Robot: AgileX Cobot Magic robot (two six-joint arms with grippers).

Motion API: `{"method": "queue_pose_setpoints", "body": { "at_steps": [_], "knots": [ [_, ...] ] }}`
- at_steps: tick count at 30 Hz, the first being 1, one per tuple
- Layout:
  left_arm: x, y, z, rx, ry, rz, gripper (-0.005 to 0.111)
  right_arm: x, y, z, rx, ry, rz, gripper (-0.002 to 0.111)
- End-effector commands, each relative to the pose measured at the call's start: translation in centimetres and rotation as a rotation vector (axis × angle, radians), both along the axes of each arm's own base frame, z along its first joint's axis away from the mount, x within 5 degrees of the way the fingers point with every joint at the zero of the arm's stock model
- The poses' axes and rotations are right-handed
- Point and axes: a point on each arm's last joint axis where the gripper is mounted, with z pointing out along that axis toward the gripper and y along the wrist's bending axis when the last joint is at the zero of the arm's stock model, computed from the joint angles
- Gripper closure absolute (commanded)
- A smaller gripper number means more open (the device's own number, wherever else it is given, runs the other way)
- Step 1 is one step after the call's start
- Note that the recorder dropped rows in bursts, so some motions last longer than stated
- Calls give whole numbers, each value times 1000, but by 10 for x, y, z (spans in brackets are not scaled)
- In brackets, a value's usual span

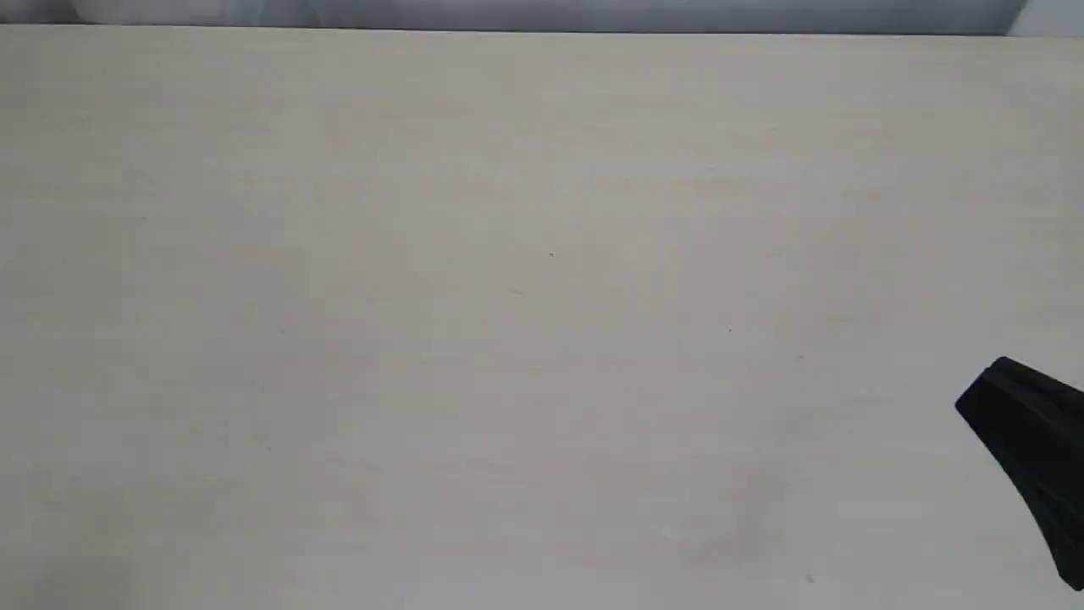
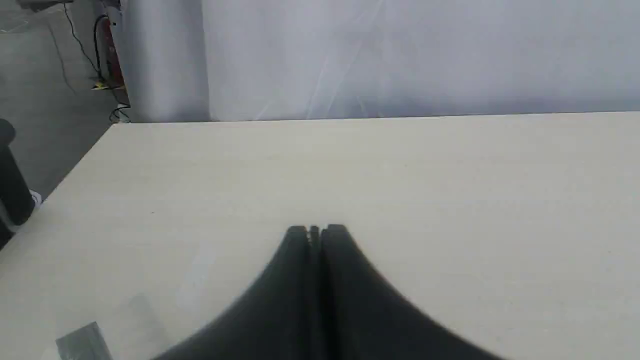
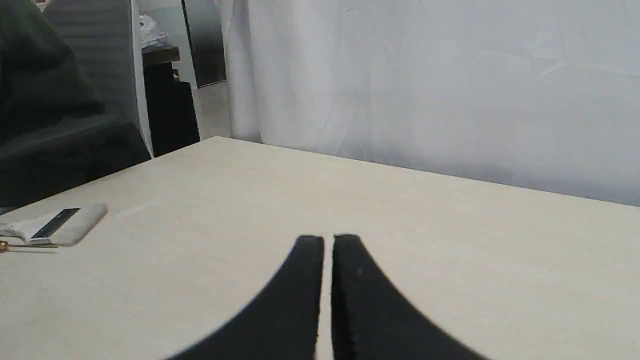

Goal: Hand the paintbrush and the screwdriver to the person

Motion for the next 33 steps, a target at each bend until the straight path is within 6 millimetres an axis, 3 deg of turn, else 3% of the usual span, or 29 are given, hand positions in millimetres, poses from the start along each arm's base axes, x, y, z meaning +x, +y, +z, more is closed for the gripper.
{"method": "queue_pose_setpoints", "body": {
  "at_steps": [1, 21, 33],
  "knots": [
    [0, -1, 0, -5, -11, -7, 107, -1, 0, -1, 25, 21, 3, 104],
    [0, 0, 0, -3, -11, -7, 107, 0, -1, -1, -40, -23, -5, 104],
    [0, 0, 0, -3, -11, -7, 107, 8, -18, -3, -176, -57, -325, 104]
  ]
}}
